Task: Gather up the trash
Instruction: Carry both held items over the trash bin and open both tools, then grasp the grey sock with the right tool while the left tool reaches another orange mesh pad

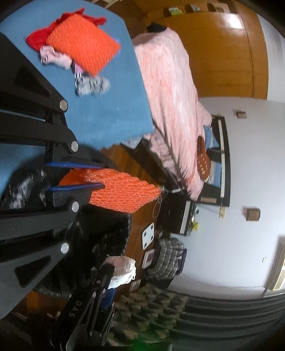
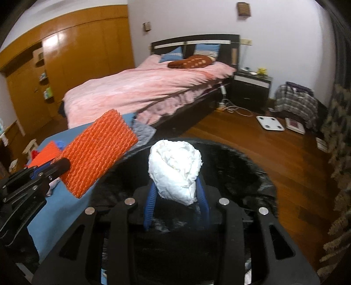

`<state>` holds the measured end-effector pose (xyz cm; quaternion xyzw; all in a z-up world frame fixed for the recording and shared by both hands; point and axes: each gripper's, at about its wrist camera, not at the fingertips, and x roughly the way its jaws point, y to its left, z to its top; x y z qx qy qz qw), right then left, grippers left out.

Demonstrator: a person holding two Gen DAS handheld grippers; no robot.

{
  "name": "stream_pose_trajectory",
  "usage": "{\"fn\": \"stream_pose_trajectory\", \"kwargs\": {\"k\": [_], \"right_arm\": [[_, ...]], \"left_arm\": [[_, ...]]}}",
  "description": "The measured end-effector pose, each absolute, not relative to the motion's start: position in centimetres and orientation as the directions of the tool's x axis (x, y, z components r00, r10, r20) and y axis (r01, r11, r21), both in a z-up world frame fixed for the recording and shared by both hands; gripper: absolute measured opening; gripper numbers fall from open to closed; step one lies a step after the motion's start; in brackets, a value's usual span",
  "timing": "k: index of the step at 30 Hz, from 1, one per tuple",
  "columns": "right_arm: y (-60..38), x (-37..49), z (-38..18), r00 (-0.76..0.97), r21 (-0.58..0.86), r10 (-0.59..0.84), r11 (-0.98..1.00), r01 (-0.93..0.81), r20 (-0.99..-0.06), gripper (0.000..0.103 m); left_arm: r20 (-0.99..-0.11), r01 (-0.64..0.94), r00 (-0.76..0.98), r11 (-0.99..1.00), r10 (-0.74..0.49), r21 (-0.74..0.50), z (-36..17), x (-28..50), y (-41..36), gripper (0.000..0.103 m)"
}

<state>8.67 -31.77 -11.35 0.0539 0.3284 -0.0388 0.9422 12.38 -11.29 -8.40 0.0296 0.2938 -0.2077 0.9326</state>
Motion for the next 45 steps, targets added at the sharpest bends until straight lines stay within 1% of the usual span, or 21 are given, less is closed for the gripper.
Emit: {"fn": "stream_pose_trajectory", "kwargs": {"k": [1,3,4,5,6,7,8,12,13,16,25,31,39,45], "right_arm": [[-32.0,8.6,-11.4,0.782,0.077,-0.045,0.99,0.119,-0.622,0.044],[-32.6,8.3,-11.4,0.787,0.069,-0.072,0.987,0.144,-0.613,0.06],[-32.7,8.0,-11.5,0.79,0.063,-0.084,0.986,0.153,-0.608,0.064],[-32.8,7.8,-11.5,0.794,0.056,-0.096,0.985,0.161,-0.601,0.073],[-32.9,7.6,-11.5,0.797,0.051,-0.105,0.985,0.168,-0.594,0.081],[-32.7,7.7,-11.4,0.799,0.049,-0.109,0.984,0.17,-0.592,0.085],[-32.6,7.7,-11.4,0.802,0.049,-0.109,0.984,0.17,-0.587,0.089],[-31.3,7.8,-11.4,0.81,0.059,-0.086,0.987,0.148,-0.58,0.096],[-30.8,7.9,-11.4,0.811,0.064,-0.077,0.988,0.139,-0.58,0.096],[-29.2,8.4,-11.2,0.811,0.064,-0.051,0.992,0.108,-0.583,0.096],[-22.2,10.3,-11.0,0.809,0.049,0.061,0.998,-0.039,-0.585,0.097],[-17.2,12.2,-11.3,0.799,0.053,0.135,0.99,-0.128,-0.587,0.096],[-11.1,14.1,-13.2,0.771,0.039,0.196,0.975,-0.218,-0.606,0.096],[-6.7,15.1,-14.8,0.745,0.015,0.235,0.957,-0.289,-0.625,0.096]], "left_arm": [[-0.563,0.411,0.735,0.909,-0.378,-0.073,-8.5,12.4,-11.6,0.028],[-0.563,0.42,0.729,0.904,-0.39,-0.083,-8.5,12.4,-11.7,0.045],[-0.56,0.42,0.731,0.904,-0.391,-0.083,-8.5,12.2,-11.7,0.048],[-0.559,0.421,0.732,0.904,-0.39,-0.08,-8.5,12.4,-11.6,0.049],[-0.558,0.418,0.734,0.905,-0.386,-0.076,-8.6,12.5,-11.4,0.054],[-0.557,0.408,0.741,0.91,-0.375,-0.07,-8.5,12.5,-11.1,0.06],[-0.555,0.397,0.747,0.915,-0.366,-0.069,-8.5,12.4,-10.7,0.062],[-0.551,0.337,0.775,0.94,-0.31,-0.055,-8.4,12.4,-8.6,0.076],[-0.548,0.317,0.785,0.947,-0.289,-0.046,-8.4,12.3,-7.8,0.081],[-0.546,0.257,0.806,0.966,-0.228,-0.024,-8.5,12.2,-5.7,0.088],[-0.539,0.085,0.839,0.996,-0.077,-0.009,-8.8,12.0,1.6,0.089],[-0.545,-0.027,0.837,0.999,0.035,0.022,-9.8,11.6,6.4,0.089],[-0.577,-0.127,0.806,0.991,0.133,0.051,-12.2,11.5,11.2,0.089],[-0.602,-0.163,0.781,0.985,0.168,0.063,-14.0,11.4,13.8,0.087]]}}
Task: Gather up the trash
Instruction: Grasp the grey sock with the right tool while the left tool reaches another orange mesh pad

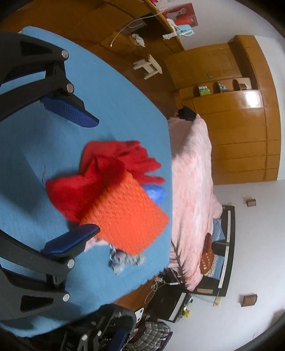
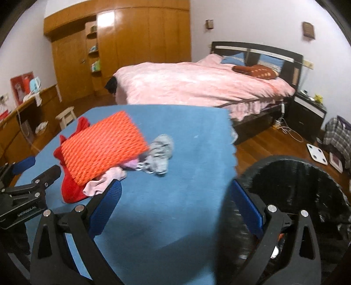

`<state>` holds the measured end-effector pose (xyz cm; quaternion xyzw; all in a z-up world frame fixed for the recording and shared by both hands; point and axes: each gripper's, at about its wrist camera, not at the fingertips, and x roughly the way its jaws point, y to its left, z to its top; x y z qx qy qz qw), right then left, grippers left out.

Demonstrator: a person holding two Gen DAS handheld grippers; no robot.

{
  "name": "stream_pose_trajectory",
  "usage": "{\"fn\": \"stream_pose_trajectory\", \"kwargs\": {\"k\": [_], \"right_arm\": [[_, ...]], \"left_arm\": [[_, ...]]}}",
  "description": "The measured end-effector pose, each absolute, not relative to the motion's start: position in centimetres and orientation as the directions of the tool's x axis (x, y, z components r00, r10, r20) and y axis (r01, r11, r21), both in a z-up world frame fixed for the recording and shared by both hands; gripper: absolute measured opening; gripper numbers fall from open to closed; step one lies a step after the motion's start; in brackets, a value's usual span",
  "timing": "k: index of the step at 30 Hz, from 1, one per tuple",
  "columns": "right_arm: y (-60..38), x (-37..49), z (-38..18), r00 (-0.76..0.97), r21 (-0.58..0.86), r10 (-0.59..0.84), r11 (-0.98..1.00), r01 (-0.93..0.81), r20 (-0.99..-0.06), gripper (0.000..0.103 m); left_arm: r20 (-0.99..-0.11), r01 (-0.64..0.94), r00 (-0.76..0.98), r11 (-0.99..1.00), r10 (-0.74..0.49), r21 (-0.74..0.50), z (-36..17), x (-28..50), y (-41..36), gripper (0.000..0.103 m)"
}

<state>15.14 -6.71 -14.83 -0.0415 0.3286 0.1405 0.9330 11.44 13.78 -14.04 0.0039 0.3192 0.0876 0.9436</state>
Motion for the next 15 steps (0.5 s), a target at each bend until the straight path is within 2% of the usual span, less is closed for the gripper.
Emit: {"fn": "stream_pose_trajectory", "kwargs": {"k": [5,12,15], "right_arm": [[-5.2,16.7,-15.3,0.738,0.014,0.235,0.956,-0.292,-0.633,0.096],[-5.7,17.8,-15.5,0.748,-0.034,0.179,0.965,-0.26,-0.639,0.096],[-6.6,18.5,-15.8,0.745,-0.033,0.161,0.971,-0.238,-0.647,0.096]], "left_arm": [[-0.614,-0.176,0.771,0.983,0.171,0.053,-14.6,11.5,14.8,0.086],[-0.607,-0.149,0.787,0.989,0.108,-0.017,-13.8,11.8,14.6,0.075],[-0.596,-0.129,0.799,0.991,0.084,-0.032,-13.4,12.2,13.9,0.075]]}}
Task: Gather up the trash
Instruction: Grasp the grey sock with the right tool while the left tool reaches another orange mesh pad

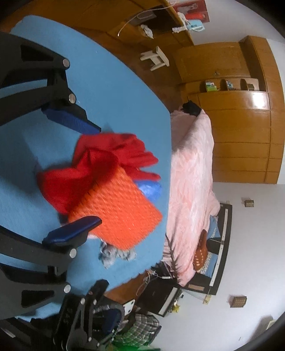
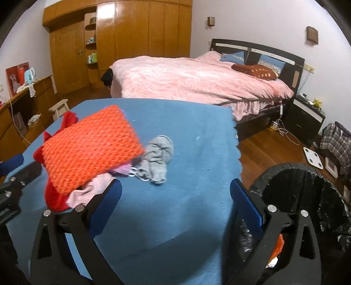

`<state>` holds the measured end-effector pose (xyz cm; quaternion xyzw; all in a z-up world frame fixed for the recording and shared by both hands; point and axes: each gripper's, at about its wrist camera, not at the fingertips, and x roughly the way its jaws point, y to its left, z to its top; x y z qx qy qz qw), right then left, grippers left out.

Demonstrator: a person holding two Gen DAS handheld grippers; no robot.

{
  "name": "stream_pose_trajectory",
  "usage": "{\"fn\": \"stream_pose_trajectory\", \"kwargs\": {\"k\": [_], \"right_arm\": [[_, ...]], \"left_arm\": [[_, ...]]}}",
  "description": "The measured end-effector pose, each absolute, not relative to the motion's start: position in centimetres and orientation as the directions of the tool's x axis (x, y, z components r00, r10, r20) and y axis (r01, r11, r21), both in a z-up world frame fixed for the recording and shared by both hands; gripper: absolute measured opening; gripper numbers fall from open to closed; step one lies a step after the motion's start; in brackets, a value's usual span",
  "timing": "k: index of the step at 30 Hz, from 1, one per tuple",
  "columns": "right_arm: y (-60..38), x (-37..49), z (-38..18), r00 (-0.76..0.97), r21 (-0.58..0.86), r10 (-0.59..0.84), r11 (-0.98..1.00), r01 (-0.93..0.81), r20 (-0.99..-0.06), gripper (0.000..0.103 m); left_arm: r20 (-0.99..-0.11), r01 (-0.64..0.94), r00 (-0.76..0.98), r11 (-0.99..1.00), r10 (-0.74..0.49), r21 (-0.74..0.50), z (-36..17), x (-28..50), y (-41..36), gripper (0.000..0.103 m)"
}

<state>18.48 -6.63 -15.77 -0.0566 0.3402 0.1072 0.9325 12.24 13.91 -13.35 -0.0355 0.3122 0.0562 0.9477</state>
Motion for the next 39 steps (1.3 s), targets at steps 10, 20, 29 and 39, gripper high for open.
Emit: {"fn": "stream_pose_trajectory", "kwargs": {"k": [10,20,29,39], "right_arm": [[-6.4,21.7,-17.6,0.711,-0.008,0.177,0.969,-0.249,-0.68,0.088],[-5.2,24.3,-19.7,0.626,0.033,0.213,0.957,-0.288,-0.75,0.056],[-5.0,23.2,-19.0,0.591,0.089,0.3,0.929,-0.359,-0.748,0.01],[-8.1,19.6,-16.4,0.618,0.101,0.289,0.942,-0.321,-0.732,0.01]], "left_arm": [[-0.62,-0.115,0.78,0.993,0.085,-0.009,-14.9,16.0,12.6,0.058],[-0.63,-0.108,0.772,0.994,0.08,-0.005,-15.4,16.8,12.7,0.051],[-0.628,-0.11,0.774,0.994,0.077,-0.014,-15.1,16.7,12.7,0.051],[-0.627,-0.065,0.778,0.998,0.033,-0.028,-14.8,15.0,10.7,0.049]]}}
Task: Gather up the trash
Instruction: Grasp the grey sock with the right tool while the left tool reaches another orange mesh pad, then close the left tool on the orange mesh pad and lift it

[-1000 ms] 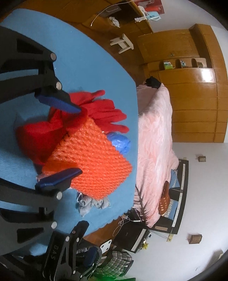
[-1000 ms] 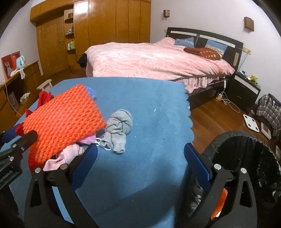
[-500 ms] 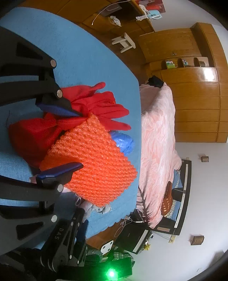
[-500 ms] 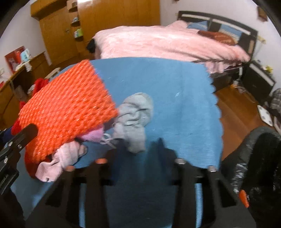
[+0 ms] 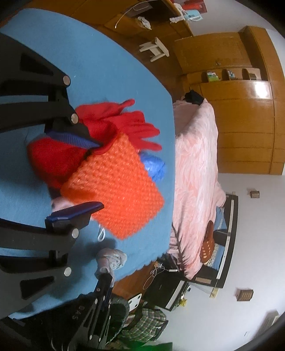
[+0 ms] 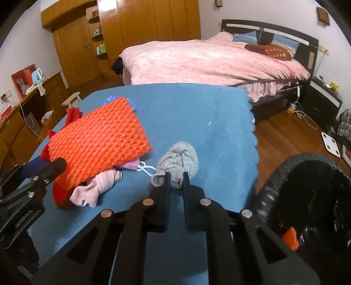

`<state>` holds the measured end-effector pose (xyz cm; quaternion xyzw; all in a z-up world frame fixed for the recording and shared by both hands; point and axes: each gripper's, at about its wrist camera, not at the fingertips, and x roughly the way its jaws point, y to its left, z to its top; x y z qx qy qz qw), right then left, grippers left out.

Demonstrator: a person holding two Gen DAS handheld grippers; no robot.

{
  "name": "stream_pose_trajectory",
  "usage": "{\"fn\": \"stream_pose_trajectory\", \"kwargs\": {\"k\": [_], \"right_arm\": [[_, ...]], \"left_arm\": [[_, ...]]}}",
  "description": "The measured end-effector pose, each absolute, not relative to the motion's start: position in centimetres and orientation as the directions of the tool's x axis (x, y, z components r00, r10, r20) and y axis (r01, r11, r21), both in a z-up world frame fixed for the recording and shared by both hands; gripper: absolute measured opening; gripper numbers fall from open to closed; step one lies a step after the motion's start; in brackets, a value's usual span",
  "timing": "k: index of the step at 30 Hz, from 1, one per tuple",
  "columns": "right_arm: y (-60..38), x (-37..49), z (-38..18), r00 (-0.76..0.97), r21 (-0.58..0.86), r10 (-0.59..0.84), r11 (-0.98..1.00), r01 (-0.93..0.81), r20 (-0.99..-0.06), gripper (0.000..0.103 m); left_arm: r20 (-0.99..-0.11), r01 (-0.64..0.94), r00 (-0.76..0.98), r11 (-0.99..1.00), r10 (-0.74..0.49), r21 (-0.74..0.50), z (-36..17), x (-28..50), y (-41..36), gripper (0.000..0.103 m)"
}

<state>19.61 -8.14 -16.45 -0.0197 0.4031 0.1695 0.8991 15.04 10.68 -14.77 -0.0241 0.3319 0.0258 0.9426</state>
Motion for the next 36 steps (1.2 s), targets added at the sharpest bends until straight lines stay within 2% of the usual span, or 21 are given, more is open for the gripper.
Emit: {"fn": "stream_pose_trajectory", "kwargs": {"k": [5,7,8,9,13,21,23,24,27,30,36], "right_arm": [[-8.3,17.8,-16.8,0.591,0.079,0.287,0.933,-0.352,-0.754,0.013],[-8.0,17.7,-16.7,0.606,0.056,0.274,0.934,-0.352,-0.746,0.026],[-8.0,17.7,-16.7,0.613,0.052,0.27,0.936,-0.349,-0.743,0.043],[-8.0,18.0,-16.5,0.621,0.055,0.273,0.936,-0.347,-0.735,0.053],[-7.3,19.2,-16.6,0.645,0.021,0.25,0.94,-0.341,-0.722,0.066],[-6.4,21.3,-19.0,0.586,0.006,0.203,0.947,-0.321,-0.784,0.066],[-6.2,21.2,-19.4,0.585,-0.017,0.183,0.947,-0.32,-0.79,0.047],[-6.2,21.2,-19.3,0.587,-0.011,0.187,0.948,-0.317,-0.788,0.046],[-6.6,21.4,-18.8,0.588,0.027,0.21,0.952,-0.304,-0.781,0.045],[-6.8,21.3,-17.8,0.61,0.032,0.216,0.954,-0.297,-0.762,0.045],[-6.8,21.5,-16.8,0.61,0.056,0.237,0.952,-0.3,-0.756,0.045]], "left_arm": [[-0.63,-0.04,0.776,0.999,0.016,-0.023,-14.9,14.6,9.8,0.049],[-0.63,-0.043,0.776,0.999,0.018,-0.024,-14.9,14.6,9.8,0.049],[-0.629,-0.047,0.777,0.999,0.023,-0.022,-14.8,14.6,9.8,0.049],[-0.627,-0.051,0.778,0.998,0.026,-0.021,-14.8,14.6,9.9,0.049],[-0.618,-0.067,0.785,0.998,0.042,-0.017,-14.3,14.7,10.7,0.049],[-0.598,-0.068,0.8,0.998,0.048,-0.012,-13.4,14.8,11.6,0.05],[-0.594,-0.06,0.804,0.998,0.038,-0.018,-13.2,15.2,11.6,0.05],[-0.592,-0.057,0.805,0.998,0.035,-0.02,-13.2,15.4,11.6,0.05],[-0.581,-0.046,0.813,0.999,0.029,-0.015,-12.8,16.2,11.5,0.051],[-0.577,-0.034,0.816,0.999,0.028,-0.001,-12.8,17.1,11.5,0.057],[-0.618,-0.008,0.786,1.0,0.021,0.024,-14.3,19.3,11.2,0.058]]}}
